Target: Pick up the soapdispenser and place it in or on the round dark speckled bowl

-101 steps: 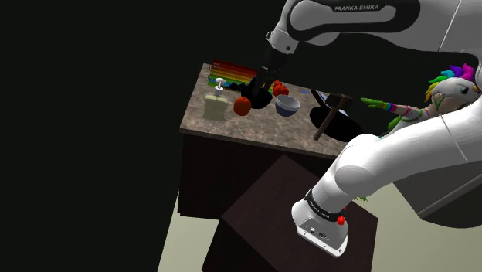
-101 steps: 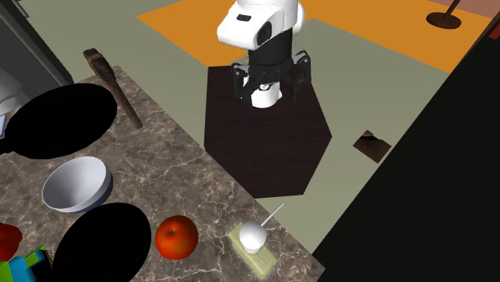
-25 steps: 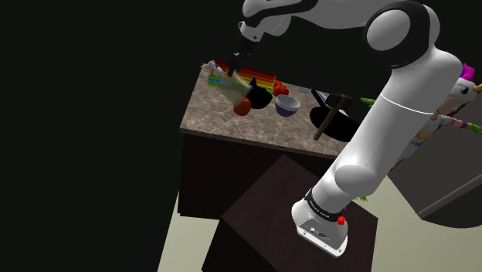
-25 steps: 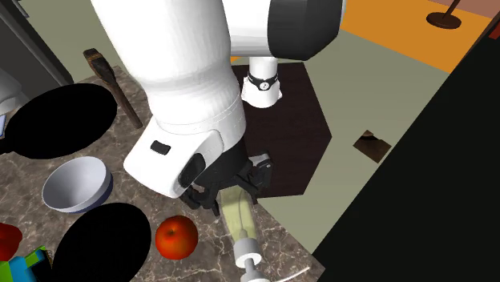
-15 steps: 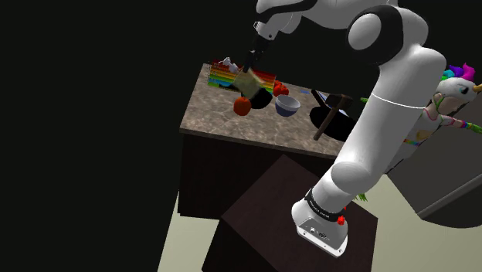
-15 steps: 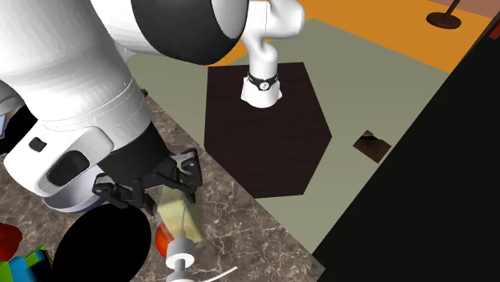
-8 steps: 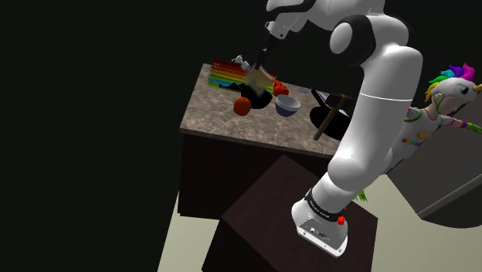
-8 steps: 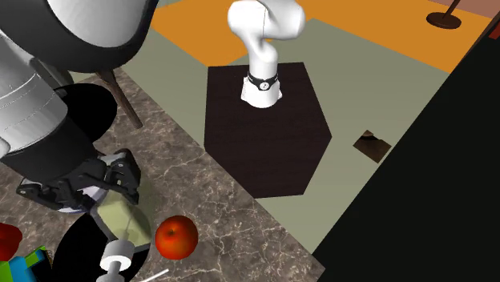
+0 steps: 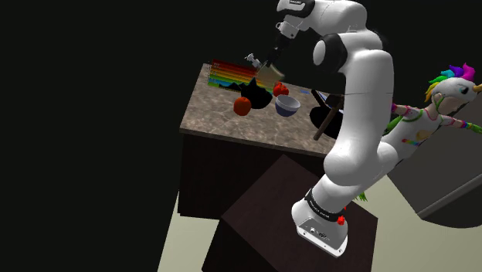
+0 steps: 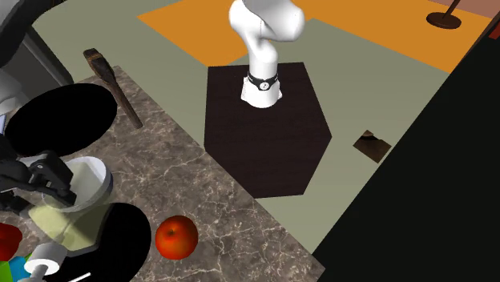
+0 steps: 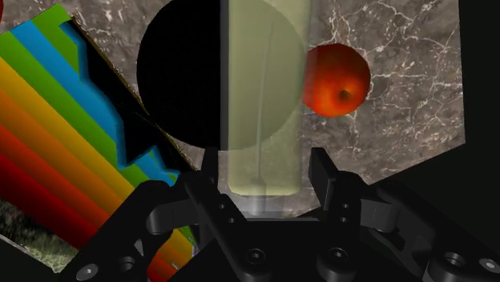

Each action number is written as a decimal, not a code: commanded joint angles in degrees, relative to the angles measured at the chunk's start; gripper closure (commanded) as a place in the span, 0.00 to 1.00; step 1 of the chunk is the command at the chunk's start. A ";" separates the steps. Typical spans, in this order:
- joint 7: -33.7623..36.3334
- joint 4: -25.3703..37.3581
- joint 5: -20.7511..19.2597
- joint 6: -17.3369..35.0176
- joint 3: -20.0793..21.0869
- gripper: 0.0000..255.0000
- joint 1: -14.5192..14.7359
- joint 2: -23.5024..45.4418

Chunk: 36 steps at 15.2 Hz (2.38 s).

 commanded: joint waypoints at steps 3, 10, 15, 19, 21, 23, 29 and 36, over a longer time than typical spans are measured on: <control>-0.92 25.21 3.15 -10.43 1.42 1.00 -9.50 14.85; -3.07 14.26 2.75 -3.06 1.04 1.00 -7.20 11.86; -4.21 9.32 2.89 1.02 0.98 1.00 -6.26 11.29; -4.54 8.02 2.96 2.21 0.99 1.00 -6.03 11.25; -4.54 8.02 2.96 2.21 0.99 1.00 -6.03 11.25; -4.54 8.02 2.96 2.21 0.99 1.00 -6.03 11.25; -4.54 8.03 2.97 2.20 1.00 0.00 -6.04 11.26; -3.20 16.79 2.76 -5.40 1.01 0.00 -8.37 12.06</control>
